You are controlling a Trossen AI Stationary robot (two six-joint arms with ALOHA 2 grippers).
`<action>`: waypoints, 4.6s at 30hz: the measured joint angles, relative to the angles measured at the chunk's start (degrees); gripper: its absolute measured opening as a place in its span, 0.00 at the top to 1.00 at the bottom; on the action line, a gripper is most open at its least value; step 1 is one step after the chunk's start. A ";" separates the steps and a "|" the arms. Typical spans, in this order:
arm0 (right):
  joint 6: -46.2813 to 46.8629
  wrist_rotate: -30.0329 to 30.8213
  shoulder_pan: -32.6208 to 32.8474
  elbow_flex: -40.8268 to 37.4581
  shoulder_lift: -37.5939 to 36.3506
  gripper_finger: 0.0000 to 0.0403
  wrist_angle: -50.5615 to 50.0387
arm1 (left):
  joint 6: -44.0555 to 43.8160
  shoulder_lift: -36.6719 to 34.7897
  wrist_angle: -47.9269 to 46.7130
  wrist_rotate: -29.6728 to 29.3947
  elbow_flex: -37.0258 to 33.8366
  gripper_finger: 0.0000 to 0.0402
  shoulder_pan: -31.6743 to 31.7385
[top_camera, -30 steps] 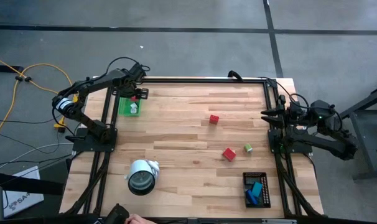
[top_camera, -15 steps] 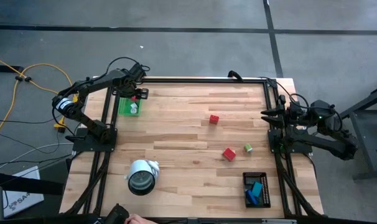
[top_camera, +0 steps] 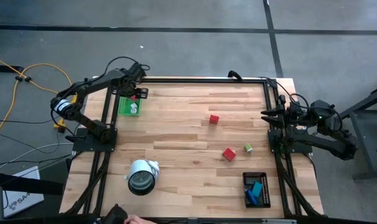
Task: Pick & Place Office items
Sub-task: Put the pink charger adapter into the green bin, then put the top red charger adapter into the green bin
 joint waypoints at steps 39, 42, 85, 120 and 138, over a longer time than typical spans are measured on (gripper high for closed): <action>0.00 0.00 0.00 0.00 0.00 0.78 -0.02 | 8.81 -10.06 4.18 3.67 0.31 0.52 -2.44; 0.00 0.00 0.01 0.00 0.01 0.78 -0.02 | 12.31 -11.17 6.30 4.15 0.31 0.52 -5.03; 0.00 0.00 0.00 0.00 0.01 0.78 0.00 | 51.24 -11.36 23.16 25.57 0.30 0.52 -36.60; -1.60 4.84 0.01 0.00 2.18 0.78 0.85 | 49.38 -11.34 25.17 25.51 0.26 0.52 -36.79; -11.61 15.89 0.02 1.54 35.42 0.78 18.54 | 49.40 -11.34 25.13 25.53 0.24 0.52 -36.79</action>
